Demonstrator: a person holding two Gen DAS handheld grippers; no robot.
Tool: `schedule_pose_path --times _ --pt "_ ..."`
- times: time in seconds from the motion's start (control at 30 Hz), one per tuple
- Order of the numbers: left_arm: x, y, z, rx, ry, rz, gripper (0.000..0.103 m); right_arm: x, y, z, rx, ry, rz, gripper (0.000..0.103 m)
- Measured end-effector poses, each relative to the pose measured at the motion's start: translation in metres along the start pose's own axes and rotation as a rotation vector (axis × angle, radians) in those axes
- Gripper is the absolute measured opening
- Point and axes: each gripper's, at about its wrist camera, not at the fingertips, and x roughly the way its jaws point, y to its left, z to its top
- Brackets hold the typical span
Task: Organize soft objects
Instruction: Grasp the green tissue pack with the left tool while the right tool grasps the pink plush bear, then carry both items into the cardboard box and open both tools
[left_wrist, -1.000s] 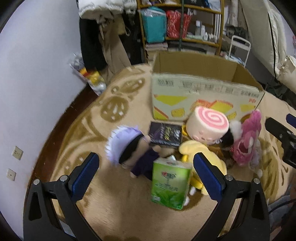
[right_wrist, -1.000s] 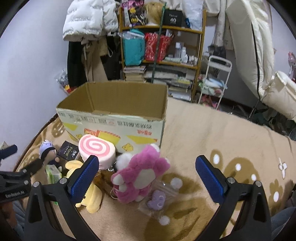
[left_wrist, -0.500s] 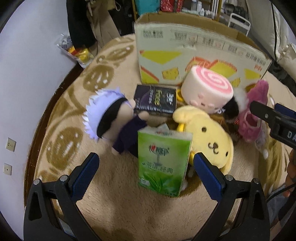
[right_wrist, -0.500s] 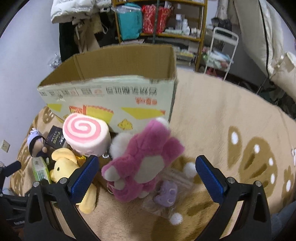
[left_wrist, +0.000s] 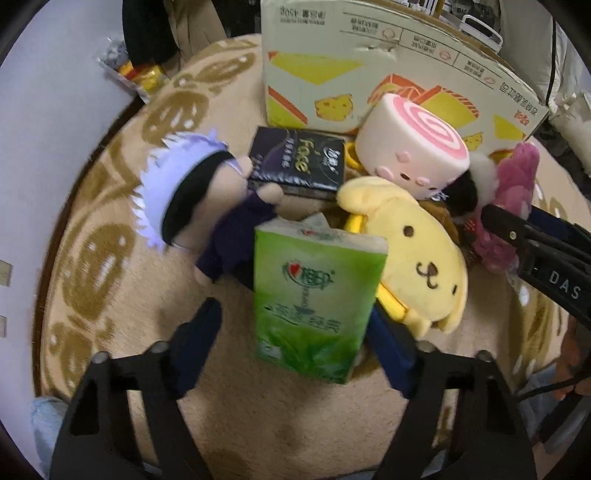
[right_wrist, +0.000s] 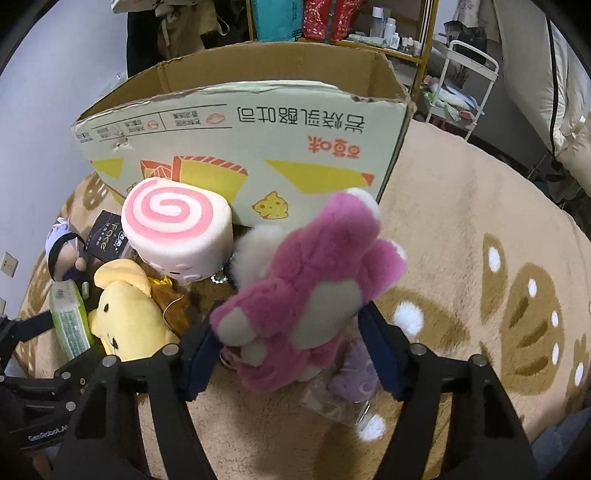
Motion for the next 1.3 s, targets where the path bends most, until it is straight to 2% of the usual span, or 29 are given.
schedule_pose_path --times 0.1,0.33,0.57,0.77,0.9,1.07,1.3 --pt "0.0 -0.003 -0.001 0.01 0.001 -0.026 0.056 0.0 -0.001 0.001 0.012 0.012 0.01 0.074" --pt "-0.007 -0.01 -0.004 0.051 -0.03 0.005 0.054 -0.002 -0.002 0.001 0.004 0.025 0.035 0.063" --pt "-0.03 -0.004 -0.004 0.033 -0.108 0.036 0.054 -0.009 -0.003 -0.003 0.023 0.017 0.046 0.06" --pt "-0.049 0.001 -0.006 0.023 -0.177 0.083 0.054 -0.028 -0.006 -0.006 0.044 -0.024 0.062 0.06" --pt "-0.063 0.005 -0.009 0.011 -0.237 0.13 0.054 -0.044 -0.008 -0.009 0.052 -0.071 0.068 0.06" --pt "-0.086 0.016 -0.012 -0.031 -0.32 0.128 0.054 -0.069 -0.012 -0.009 0.067 -0.153 0.081 0.06" --pt "-0.124 0.016 -0.012 -0.003 -0.504 0.171 0.054 -0.113 -0.008 -0.012 0.04 -0.308 0.1 0.06"
